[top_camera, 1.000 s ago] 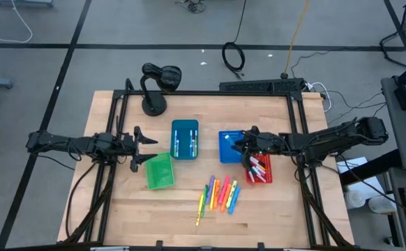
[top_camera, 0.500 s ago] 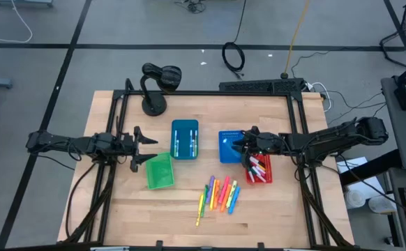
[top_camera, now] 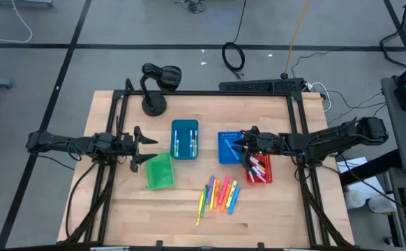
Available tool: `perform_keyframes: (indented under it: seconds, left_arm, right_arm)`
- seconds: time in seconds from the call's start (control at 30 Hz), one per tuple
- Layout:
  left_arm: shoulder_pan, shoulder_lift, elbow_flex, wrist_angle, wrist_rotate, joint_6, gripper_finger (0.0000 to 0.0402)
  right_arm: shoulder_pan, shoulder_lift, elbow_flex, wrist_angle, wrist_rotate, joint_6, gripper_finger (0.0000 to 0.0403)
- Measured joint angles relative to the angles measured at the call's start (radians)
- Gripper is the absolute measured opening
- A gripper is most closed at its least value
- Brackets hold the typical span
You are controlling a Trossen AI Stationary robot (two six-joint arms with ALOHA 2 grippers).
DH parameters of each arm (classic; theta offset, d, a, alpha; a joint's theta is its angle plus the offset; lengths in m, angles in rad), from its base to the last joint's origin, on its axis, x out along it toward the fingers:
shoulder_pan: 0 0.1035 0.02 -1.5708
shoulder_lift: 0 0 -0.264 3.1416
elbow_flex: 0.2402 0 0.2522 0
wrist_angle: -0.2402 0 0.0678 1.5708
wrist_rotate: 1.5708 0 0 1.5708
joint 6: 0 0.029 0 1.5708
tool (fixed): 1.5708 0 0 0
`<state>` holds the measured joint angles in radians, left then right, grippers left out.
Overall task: Pick & Place Markers
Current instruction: Put the blue highlighter pen into the blue bin
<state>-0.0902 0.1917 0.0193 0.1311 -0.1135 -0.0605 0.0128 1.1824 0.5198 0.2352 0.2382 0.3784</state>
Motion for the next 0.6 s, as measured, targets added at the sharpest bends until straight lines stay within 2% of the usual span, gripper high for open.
perform_keyframes:
  seconds: [0.3, 0.6]
  left_arm:
    - [0.0, 0.0, 0.0, 0.0, 0.0, 0.0, 0.0267]
    - [0.0, 0.0, 0.0, 0.0, 0.0, 0.0, 0.0267]
  right_arm:
    - [0.021, 0.0, 0.0, 0.082, -0.004, -0.113, 0.0118]
    - [0.234, 0.01, 0.0, 0.246, -0.086, -0.412, 0.0134]
